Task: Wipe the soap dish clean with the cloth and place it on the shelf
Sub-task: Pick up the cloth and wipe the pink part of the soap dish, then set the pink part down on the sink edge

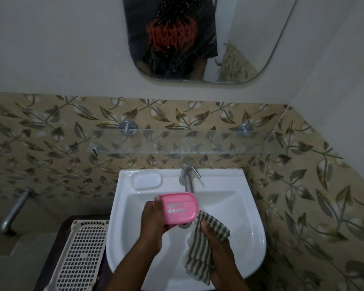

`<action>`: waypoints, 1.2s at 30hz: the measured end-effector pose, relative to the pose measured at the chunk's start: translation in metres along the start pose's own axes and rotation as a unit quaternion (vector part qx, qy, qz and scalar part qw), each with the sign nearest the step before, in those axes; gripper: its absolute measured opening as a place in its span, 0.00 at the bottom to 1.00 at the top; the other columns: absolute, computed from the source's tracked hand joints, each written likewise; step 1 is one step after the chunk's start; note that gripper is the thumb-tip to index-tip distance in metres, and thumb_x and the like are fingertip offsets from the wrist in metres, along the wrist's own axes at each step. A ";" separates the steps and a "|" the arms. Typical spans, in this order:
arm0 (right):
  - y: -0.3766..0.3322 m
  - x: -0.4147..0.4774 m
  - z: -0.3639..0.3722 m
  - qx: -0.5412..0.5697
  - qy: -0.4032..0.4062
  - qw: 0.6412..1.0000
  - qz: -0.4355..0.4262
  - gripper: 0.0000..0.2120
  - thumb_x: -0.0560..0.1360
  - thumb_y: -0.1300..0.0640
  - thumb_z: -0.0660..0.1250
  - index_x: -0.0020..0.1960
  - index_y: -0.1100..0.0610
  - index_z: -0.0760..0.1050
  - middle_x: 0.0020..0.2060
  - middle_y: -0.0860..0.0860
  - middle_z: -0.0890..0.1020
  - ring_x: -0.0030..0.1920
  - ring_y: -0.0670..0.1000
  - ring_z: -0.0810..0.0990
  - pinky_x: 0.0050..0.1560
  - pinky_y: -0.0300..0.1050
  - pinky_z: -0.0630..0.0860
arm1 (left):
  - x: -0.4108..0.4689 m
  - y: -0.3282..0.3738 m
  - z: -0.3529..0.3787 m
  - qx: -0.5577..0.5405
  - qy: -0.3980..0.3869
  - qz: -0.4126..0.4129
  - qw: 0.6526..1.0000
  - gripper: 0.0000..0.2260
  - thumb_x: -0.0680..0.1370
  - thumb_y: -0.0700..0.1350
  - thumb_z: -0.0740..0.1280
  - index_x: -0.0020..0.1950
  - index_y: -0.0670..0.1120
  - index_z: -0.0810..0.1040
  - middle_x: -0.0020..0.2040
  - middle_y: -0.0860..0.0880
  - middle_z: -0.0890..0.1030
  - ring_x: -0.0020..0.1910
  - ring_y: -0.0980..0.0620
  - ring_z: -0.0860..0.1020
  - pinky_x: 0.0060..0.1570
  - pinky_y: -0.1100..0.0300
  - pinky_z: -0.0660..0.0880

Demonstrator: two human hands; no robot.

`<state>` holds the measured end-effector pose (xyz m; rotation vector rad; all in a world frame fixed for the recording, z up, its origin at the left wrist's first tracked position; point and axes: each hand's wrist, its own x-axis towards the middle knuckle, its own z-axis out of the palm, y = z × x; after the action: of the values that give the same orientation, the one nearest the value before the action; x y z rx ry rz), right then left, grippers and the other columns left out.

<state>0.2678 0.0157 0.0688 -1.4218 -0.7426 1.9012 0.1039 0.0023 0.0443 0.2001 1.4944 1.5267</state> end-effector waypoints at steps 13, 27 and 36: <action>-0.042 0.108 -0.057 -0.030 0.174 0.984 -0.014 0.27 0.71 0.49 0.74 0.62 0.65 0.73 0.54 0.60 0.81 0.50 0.59 0.82 0.55 0.54 0.78 | 0.035 -0.019 0.107 0.153 -0.151 -0.150 0.965 0.24 0.80 0.52 0.64 0.72 0.41 0.65 0.58 0.42 0.79 0.51 0.44 0.81 0.45 0.53 0.82; -0.073 0.223 -0.045 -0.085 0.176 0.981 0.016 0.27 0.72 0.53 0.75 0.65 0.65 0.72 0.61 0.61 0.79 0.54 0.58 0.80 0.57 0.49 0.74 | 0.063 -0.008 -0.007 0.227 0.044 -0.037 0.972 0.10 0.78 0.49 0.68 0.48 0.41 0.80 0.43 0.41 0.84 0.40 0.41 0.84 0.38 0.51 0.83; -0.089 0.241 -0.034 -0.332 0.192 0.924 0.001 0.34 0.73 0.47 0.72 0.69 0.68 0.67 0.64 0.65 0.76 0.59 0.63 0.78 0.51 0.47 0.73 | 0.151 0.027 -0.071 0.266 0.224 0.064 0.935 0.14 0.77 0.50 0.68 0.53 0.40 0.78 0.33 0.41 0.81 0.29 0.42 0.82 0.40 0.46 0.82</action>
<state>0.2650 0.2598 -0.0172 -2.1181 -1.2464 1.3389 -0.0382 0.0645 -0.0224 0.2802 2.2907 1.2840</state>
